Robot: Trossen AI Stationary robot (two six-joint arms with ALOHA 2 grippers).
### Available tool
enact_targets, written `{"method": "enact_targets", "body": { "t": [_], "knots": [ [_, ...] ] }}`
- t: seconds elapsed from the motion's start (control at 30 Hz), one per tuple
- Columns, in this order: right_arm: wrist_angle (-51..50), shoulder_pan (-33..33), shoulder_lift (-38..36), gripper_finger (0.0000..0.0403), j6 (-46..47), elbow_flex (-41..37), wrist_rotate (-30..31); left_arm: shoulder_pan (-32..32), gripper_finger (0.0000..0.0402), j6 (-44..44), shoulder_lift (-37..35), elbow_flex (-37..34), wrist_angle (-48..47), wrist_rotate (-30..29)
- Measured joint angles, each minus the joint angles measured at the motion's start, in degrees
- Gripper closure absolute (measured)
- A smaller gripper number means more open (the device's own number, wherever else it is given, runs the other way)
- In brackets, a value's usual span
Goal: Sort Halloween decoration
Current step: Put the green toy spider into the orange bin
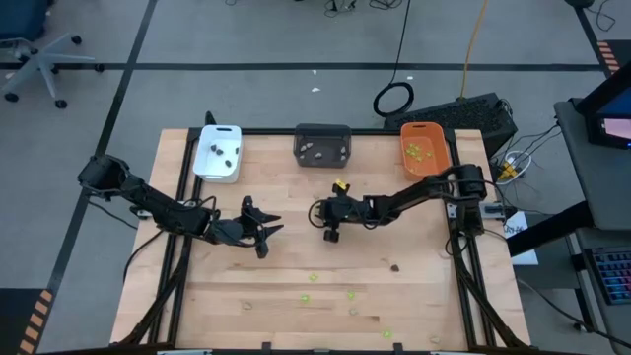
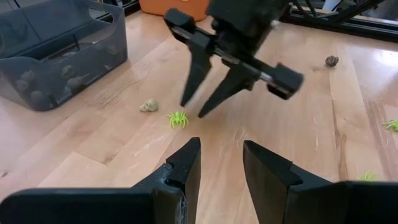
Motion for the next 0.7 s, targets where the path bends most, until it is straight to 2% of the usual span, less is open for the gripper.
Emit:
{"method": "enact_targets", "body": {
  "t": [0.17, 0.33, 0.43, 0.63, 0.7],
  "knots": [
    [1.0, -1.5, 2.1, 0.0253, 0.0, 0.0, 0.6, -0.1, 0.0283, -0.3, 0.0, 0.0, 0.2, 0.0],
    [0.9, -1.7, 3.2, 0.0249, 2.1, 0.1, 0.6, -0.1, 0.0283, -0.4, 0.0, 0.0, 0.2, 0.0],
    [0.8, -1.7, 3.2, 0.0276, 2.8, 0.1, 0.5, -0.1, 0.0283, -0.3, 0.0, 0.0, 0.2, 0.0],
    [0.6, -1.7, 3.3, 0.0379, 2.2, 0.1, 0.0, -0.1, 0.0283, -0.3, 0.0, 0.0, 0.2, 0.0],
    [0.8, -1.7, 3.3, 0.0395, 1.7, 0.1, 0.1, -0.1, 0.0283, -0.3, 0.0, 0.0, 0.2, 0.0]
  ]
}}
